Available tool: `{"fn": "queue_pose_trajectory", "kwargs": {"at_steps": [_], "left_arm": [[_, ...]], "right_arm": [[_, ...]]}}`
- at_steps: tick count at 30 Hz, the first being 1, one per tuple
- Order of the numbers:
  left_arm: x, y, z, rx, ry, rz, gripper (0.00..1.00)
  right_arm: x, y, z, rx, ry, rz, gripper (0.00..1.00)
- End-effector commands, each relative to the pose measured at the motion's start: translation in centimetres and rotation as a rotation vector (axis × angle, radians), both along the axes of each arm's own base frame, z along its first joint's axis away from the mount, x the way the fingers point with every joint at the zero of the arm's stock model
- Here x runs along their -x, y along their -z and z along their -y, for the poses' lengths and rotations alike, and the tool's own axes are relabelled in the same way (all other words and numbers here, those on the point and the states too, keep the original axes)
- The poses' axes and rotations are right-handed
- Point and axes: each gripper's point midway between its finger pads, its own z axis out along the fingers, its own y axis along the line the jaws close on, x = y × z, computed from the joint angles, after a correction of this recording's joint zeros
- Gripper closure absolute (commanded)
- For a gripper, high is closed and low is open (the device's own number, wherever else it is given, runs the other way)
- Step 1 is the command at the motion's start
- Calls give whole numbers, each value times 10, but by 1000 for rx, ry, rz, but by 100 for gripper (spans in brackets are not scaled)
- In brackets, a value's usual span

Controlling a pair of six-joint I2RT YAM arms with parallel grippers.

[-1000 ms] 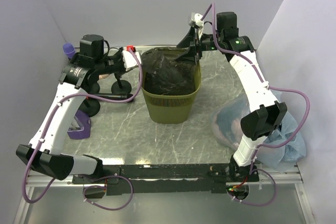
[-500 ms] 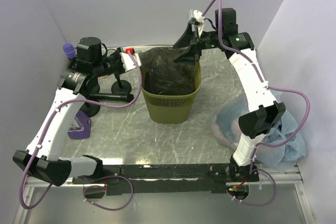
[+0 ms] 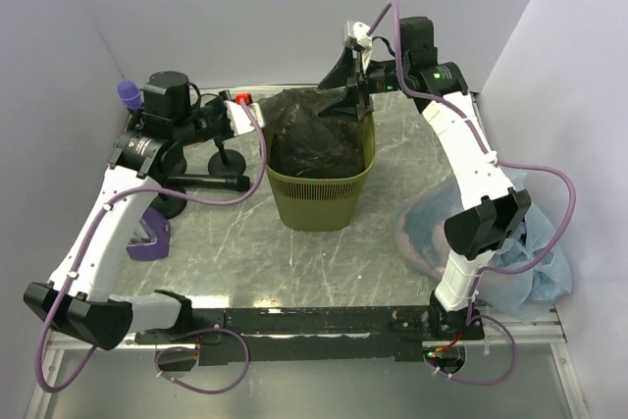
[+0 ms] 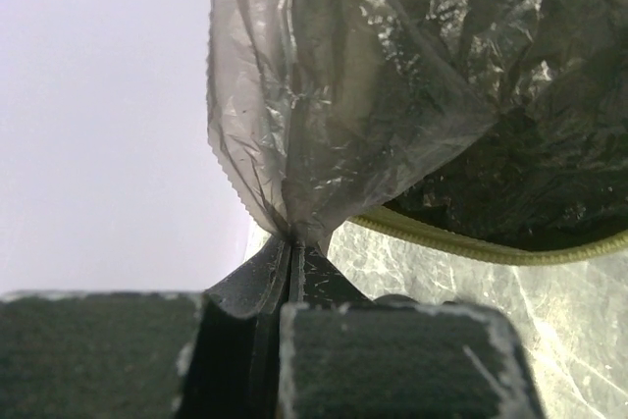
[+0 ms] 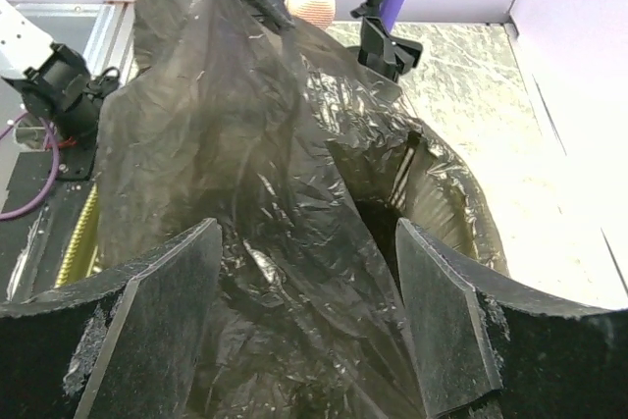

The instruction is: Put the trash bags into the trash bin

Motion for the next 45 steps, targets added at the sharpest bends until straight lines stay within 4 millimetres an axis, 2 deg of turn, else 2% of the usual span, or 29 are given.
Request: {"fn": "queue_pose_trajectory", "kwargs": {"at_steps": [1,4,6,11,14,17,21,24,26,32,34,39,41,45], "left_arm": [[9,-18,0,-5,28,102,99],[8,-16,-1,-11,22,105,99],[8,-17,-1,-11,17,106,99],[7,-12,-4,-18,1,104,99],[7,-9,-5,-21,-5,101,99],[11,-6,-6,-26,-2,93,99],[22,-5,-7,-25,12,73,99],[42,0,-6,-41,52,45,99],[57,6,-4,-46,81,29,99],[97,31,9,-55,168,-71,99],[107,34,15,-54,190,-81,99],[124,62,16,-161,248,-63,99],[126,78,11,-223,264,-31,99],[118,90,6,-277,243,28,99]], "right_arm": [[-11,3,-3,-1,-6,41,22],[-14,10,-3,21,-18,31,23],[-12,12,-3,25,-24,22,27],[-5,11,-1,26,-32,21,52],[-3,4,2,24,-8,53,67],[3,-11,10,24,37,140,87],[23,-18,24,51,77,251,98],[52,-17,38,76,83,323,100],[68,-7,47,98,99,372,100],[103,43,69,169,121,465,100],[112,49,71,173,128,476,100],[129,65,74,198,138,516,100],[135,71,76,216,133,553,100],[138,84,83,250,167,614,100]]}}
